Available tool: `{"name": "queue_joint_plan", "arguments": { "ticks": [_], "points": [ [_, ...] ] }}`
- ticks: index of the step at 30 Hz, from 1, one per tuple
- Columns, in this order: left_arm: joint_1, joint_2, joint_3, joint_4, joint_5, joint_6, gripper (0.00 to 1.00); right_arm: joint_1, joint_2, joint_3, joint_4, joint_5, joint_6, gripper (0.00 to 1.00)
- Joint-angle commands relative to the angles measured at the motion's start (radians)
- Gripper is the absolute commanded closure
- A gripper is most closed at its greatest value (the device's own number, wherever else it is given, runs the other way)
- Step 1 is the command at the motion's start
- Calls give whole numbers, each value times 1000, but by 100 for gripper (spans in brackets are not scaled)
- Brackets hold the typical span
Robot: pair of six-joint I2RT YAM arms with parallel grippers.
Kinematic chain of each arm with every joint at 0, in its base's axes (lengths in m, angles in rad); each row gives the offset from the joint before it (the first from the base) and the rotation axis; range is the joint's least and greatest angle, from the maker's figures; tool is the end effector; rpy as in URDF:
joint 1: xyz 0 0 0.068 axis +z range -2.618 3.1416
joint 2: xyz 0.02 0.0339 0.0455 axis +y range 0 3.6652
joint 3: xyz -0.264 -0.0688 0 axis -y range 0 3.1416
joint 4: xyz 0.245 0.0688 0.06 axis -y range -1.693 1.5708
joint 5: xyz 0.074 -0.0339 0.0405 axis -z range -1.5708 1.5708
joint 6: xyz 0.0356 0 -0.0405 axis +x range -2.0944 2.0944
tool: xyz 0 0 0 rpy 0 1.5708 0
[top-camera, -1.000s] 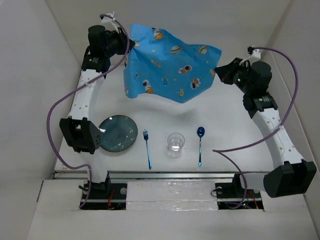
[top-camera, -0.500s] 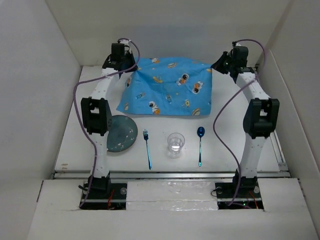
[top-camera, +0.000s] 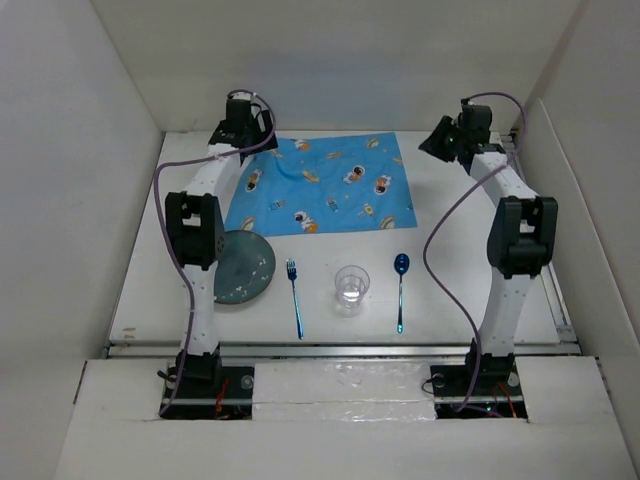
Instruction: Set the dinner table for one person
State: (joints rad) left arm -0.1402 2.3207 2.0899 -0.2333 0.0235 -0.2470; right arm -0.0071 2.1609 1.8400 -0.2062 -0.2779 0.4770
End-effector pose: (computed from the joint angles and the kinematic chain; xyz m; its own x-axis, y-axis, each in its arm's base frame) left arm 0.5446 -0.0777 0.2600 -0.4690 -0.1807 -0.8645 0.0473 0.9723 -0.2288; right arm 0.5119 0.0061 0.2581 -0.5526 0.4454 -0.7044 0.0264 0.8541 0.5194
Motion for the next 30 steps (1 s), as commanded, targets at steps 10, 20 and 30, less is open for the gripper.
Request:
{"name": "queue_joint_plan", "arguments": {
  "ticks": [10,20,30],
  "points": [
    [4,-284,-363,-27,-366,-29,68,127,-470,-778,236,186,-5,82],
    [13,-130,-280,-173,-243,5,37,78,-447,-872,271,31,15,44],
    [13,26,-45,-245,-180,-5,38,47,-389,-837,255,-46,63,45]
  ]
}}
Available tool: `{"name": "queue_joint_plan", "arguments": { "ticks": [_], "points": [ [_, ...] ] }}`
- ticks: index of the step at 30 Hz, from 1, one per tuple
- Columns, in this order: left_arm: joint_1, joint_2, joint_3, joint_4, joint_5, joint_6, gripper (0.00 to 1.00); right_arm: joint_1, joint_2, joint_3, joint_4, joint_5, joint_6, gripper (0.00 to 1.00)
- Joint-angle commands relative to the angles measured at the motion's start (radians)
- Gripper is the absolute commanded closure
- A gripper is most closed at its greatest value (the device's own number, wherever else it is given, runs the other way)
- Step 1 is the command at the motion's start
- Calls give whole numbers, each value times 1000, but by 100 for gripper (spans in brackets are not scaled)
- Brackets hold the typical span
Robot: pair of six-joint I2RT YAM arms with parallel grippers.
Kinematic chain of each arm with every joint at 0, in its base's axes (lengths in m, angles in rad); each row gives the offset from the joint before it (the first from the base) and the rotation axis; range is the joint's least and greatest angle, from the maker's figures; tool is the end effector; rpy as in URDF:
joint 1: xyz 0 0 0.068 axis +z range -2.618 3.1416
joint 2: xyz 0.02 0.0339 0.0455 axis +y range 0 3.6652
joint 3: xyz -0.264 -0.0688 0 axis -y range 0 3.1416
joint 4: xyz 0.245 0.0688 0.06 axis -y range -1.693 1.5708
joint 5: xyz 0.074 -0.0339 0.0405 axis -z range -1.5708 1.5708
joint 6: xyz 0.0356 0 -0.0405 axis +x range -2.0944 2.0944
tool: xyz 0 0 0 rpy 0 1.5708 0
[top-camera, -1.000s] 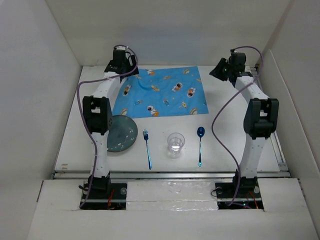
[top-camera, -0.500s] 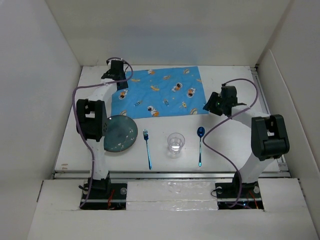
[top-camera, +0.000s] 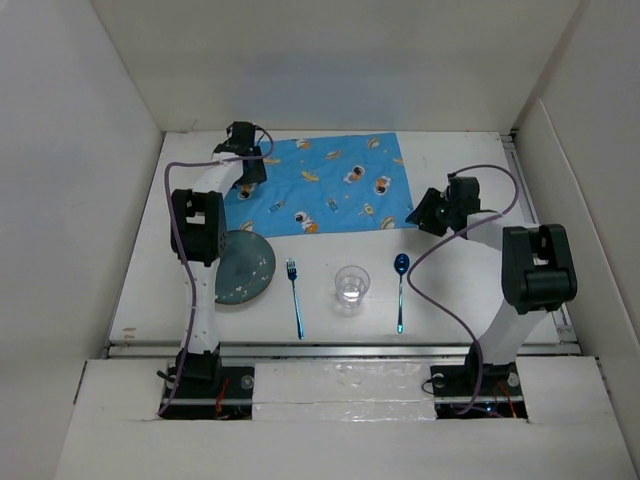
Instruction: Set the dinner table for one person
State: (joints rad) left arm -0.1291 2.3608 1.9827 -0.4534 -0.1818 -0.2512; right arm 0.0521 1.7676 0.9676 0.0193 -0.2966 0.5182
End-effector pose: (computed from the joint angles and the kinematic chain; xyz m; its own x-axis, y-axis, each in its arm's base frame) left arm 0.5272 -0.0620 0.1841 -0.7112 -0.1542 -0.6858 -0.1765 0.9836 -0.0381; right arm 0.3611 0.0292 0.1624 -0.7379 0.4359 -0.5153 0.1247 0.8384 0.5306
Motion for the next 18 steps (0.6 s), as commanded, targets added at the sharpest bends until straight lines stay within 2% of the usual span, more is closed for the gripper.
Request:
{"name": "queue_joint_plan", "arguments": {
  "ticks": [1,6,9,12,13,15,17,18],
  "points": [
    [2,-12,67,-16,34,-3,38,-12,9,49,12,-18,22,46],
    [2,-41,58,13,54,-45,37,-12,38,154,-186,105,-64,51],
    [2,-165,-4,97,81,-89,37,9,53,204,-260,160,-102,51],
    [-29,-408,-98,185,99,-141,36,34,102,284,-353,241,-148,49],
    [-41,-463,-132,253,117,-148,37,34,125,302,-372,254,-158,49],
    [-64,-561,-226,292,140,-169,40,48,145,345,-419,290,-175,49],
    [-87,-725,-315,347,264,-235,42,57,167,364,-443,290,-188,49],
    [-87,-789,-438,367,301,-267,44,66,174,388,-455,290,-195,49]
  ]
}}
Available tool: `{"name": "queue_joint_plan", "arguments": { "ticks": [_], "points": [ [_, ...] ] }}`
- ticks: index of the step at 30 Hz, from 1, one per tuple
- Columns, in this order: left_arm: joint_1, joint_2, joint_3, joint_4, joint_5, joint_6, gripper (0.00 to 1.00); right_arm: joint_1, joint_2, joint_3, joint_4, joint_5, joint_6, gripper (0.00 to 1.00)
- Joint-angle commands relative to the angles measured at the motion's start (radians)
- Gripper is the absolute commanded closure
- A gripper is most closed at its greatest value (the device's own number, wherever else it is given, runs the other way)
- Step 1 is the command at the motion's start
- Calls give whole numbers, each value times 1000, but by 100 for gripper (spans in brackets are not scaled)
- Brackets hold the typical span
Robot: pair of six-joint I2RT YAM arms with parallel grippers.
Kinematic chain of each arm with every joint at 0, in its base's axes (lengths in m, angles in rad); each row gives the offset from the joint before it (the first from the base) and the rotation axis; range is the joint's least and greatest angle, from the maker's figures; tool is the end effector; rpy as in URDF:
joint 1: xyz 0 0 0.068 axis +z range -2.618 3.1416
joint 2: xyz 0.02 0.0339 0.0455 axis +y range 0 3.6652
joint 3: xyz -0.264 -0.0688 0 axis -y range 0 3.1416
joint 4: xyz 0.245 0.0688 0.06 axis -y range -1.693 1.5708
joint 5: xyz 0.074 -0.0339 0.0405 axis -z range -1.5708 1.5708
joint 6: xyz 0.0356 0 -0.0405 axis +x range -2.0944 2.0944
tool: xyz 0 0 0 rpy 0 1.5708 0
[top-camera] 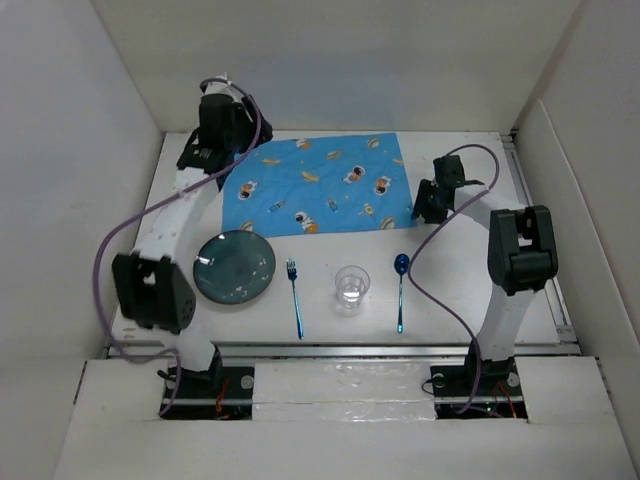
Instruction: Set the dinner table for one person
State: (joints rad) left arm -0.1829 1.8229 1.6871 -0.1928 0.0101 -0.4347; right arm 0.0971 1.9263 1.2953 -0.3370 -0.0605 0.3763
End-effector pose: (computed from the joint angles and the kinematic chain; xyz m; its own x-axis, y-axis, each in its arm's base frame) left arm 0.4330 -0.0805 0.3601 -0.3684 -0.3601 -0.8571 0.0398 0.9150 -0.4016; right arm 0.4051 0.0416 0.1747 -0.8106 0.2896 -0.5090 0.1796 0.9502 0.2547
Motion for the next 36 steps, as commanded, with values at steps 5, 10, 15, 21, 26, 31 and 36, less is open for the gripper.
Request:
{"name": "queue_joint_plan", "arguments": {
  "ticks": [5,10,15,21,26,31,36],
  "points": [
    [-33,-753,-605,279,317,-205,47,47,86,162,-206,123,-76,49],
    [-33,-1086,-763,196,304,-133,46,73,121,225,-263,174,-37,56],
    [-94,-1201,-794,99,239,-36,44,92,148,253,-332,175,-4,73],
    [-132,-1238,-856,92,185,7,43,81,135,230,-330,157,24,98],
    [-141,-1254,-879,85,177,28,43,81,106,194,-312,169,38,100],
    [-141,-1260,-888,82,179,34,42,90,65,122,-275,175,49,100],
    [-141,-1268,-892,79,182,36,42,81,16,64,-255,182,52,100]
  ]
}}
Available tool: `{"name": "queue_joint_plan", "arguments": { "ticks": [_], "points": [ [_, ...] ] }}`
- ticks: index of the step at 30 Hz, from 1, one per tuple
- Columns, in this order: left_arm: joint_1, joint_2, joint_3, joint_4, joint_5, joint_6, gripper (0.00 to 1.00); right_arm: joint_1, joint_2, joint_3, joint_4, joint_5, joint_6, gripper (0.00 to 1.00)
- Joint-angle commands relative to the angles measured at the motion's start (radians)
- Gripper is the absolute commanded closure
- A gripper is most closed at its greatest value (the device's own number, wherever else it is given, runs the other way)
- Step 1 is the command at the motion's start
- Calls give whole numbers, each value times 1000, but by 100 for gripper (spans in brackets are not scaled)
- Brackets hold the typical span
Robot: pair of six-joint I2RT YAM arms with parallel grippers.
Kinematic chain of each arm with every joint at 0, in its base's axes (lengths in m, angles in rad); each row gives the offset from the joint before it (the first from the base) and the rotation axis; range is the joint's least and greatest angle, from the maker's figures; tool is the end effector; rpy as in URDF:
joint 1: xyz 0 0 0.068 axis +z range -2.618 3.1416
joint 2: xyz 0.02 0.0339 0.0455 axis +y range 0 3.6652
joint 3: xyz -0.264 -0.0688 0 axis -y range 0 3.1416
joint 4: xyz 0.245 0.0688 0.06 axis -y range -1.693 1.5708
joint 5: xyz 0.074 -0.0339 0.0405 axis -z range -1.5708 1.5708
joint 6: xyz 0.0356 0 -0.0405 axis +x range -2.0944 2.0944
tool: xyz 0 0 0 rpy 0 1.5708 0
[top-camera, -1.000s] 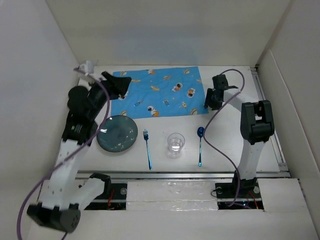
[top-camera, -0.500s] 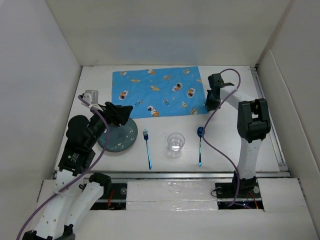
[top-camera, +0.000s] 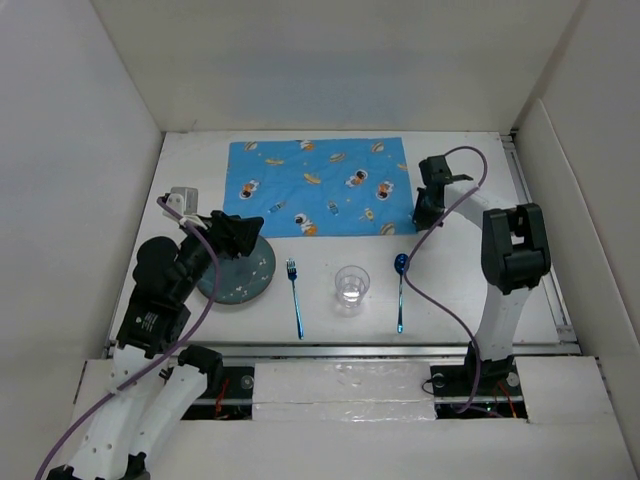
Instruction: Set the dinner table for one person
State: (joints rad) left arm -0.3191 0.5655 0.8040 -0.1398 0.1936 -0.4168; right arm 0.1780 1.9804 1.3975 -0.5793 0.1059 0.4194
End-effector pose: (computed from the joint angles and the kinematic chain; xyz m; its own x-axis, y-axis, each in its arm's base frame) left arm 0.1207 -0.0471 0.3819 -0.1127 -0.3812 -0.9176 0.4856 0.7846 -0.3855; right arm 0.4004 0.0682 0.1705 -0.8798 0.2532 -0.4024 0.2447 0.9668 0.0732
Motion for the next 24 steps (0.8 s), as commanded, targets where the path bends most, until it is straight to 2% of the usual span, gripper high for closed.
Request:
{"name": "queue_joint_plan", "arguments": {
  "ticks": [1,10,14,17,19,21,22,23,24],
  "points": [
    [-5,-9,-9,28,0,18,42,0,-44,-48,-10,21,10,100],
    [-17,-9,-9,17,-36,21,39,-9,-78,-91,22,35,10,100],
    [-17,-4,-5,-4,-103,3,39,-9,-164,-110,56,37,7,100],
    [-17,17,3,-23,-169,-20,40,14,-259,-130,111,22,-7,70],
    [-17,27,6,-27,-174,-20,42,35,-362,-135,148,-24,-28,59],
    [-17,28,4,-29,-174,-11,49,57,-466,-141,180,-95,-50,51],
    [-17,24,3,-27,-172,-4,57,84,-498,-147,223,-142,-79,50],
    [-17,16,-3,-24,-169,-1,81,101,-527,-166,254,-185,-96,52],
    [-17,-1,-6,-21,-168,3,92,118,-554,-179,289,-283,-105,71]
  ]
}}
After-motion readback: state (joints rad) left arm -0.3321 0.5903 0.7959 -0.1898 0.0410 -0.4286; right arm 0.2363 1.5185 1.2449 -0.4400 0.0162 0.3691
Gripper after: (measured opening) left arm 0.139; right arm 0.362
